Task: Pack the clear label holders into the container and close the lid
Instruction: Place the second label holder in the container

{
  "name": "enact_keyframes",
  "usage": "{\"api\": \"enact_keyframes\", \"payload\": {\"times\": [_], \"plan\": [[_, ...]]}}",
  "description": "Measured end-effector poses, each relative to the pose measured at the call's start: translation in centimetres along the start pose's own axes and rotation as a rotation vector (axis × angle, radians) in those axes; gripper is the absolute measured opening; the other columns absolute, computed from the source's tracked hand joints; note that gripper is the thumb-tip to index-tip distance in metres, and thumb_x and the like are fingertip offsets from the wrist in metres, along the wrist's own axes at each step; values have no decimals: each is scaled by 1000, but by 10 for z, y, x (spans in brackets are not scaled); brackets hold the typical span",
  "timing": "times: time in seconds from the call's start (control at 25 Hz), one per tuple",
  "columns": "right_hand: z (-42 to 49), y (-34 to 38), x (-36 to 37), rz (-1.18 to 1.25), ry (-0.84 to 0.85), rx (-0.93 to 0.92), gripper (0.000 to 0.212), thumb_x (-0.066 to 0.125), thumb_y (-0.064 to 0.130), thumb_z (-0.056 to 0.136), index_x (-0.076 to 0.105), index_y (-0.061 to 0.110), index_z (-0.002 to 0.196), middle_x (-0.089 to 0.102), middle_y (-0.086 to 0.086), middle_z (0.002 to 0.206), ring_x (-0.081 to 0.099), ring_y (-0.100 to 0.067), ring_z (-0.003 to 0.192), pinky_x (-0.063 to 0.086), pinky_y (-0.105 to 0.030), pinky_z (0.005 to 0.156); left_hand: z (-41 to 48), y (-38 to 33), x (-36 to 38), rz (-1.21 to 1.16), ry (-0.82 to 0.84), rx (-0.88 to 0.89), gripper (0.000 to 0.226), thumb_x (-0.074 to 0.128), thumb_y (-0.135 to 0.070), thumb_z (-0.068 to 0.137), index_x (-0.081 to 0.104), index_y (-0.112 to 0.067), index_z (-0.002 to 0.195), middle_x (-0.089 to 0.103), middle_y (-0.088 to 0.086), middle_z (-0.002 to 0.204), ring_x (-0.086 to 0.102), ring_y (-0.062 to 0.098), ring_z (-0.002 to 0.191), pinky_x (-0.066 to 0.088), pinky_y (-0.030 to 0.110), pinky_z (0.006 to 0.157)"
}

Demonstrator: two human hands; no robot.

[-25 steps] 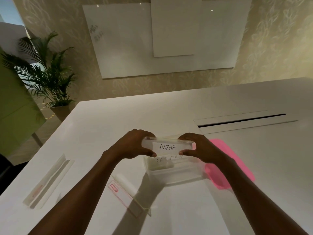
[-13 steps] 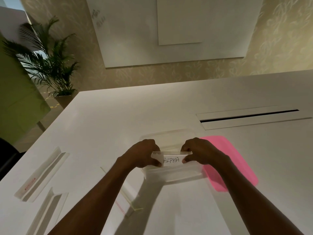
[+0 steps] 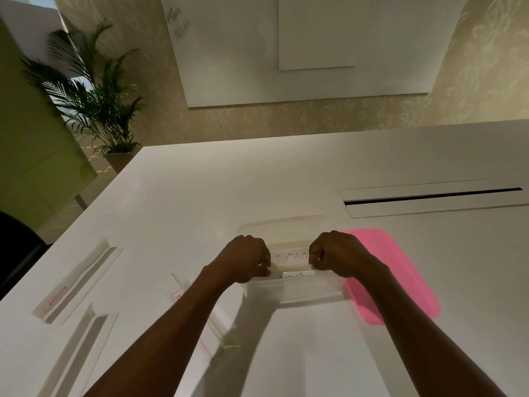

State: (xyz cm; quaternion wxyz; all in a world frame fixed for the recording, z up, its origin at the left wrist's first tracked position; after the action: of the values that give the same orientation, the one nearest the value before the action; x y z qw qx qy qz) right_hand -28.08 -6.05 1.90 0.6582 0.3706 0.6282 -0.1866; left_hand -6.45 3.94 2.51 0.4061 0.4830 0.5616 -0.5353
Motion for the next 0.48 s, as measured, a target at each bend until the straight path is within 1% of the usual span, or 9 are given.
{"api": "enact_keyframes", "payload": {"times": [0.08,0.12,0.16,0.24,0.32,0.4,0.48], "plan": [[-3,0,-1,22,-9,0,9,75,27,87,81,31,92,74,15,102,54,2,79,29,-9,62,1,1,1,20,6,9,23,75,-35,91,81,-20,107,75,-4,115,69,18,104,44,25,86],[-4,1,-1,32,-10,-2,10,74,26,88,81,31,92,74,15,103,51,3,75,28,-8,61,3,1,0,33,25,5,22,71,-34,93,81,-20,107,75,-4,116,69,18,105,42,24,85],[-5,2,-2,39,-5,-5,10,74,25,88,81,30,92,75,14,102,50,3,72,29,-9,61,3,1,-1,43,53,-9,22,68,-33,95,81,-20,108,75,-3,116,69,19,106,41,24,84],[-6,4,-4,33,12,-17,11,73,21,87,80,27,93,76,12,102,51,1,73,33,-15,62,5,-1,-5,42,123,-32,21,67,-30,96,81,-19,109,76,-1,115,69,21,106,41,24,81],[-7,8,-6,41,16,-19,10,75,18,86,79,25,92,75,10,100,53,-4,73,37,-20,63,5,-5,-9,37,162,-21,18,68,-22,95,81,-15,106,78,2,110,70,23,102,47,27,80],[-9,10,-8,69,7,-14,9,76,15,85,79,21,91,75,8,96,59,-7,74,44,-25,69,2,-10,-11,40,148,-25,15,70,-17,93,81,-14,103,78,3,107,71,25,100,55,33,81],[-11,9,-8,108,-12,-22,9,75,13,87,81,18,92,77,5,96,68,-12,81,55,-31,76,-2,-17,-12,99,101,-49,15,70,-21,93,79,-20,105,73,2,111,70,25,101,55,34,81]]}}
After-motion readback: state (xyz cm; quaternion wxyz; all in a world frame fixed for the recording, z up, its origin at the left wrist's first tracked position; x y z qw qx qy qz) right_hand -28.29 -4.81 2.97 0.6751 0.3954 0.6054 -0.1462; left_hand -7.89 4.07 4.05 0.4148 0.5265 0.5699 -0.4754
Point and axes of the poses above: each hand's wrist, its own z-axis towards the middle knuckle, its own x-axis out of the palm, y = z × x, the point moved 2 cm from there along z, towards the middle knuckle
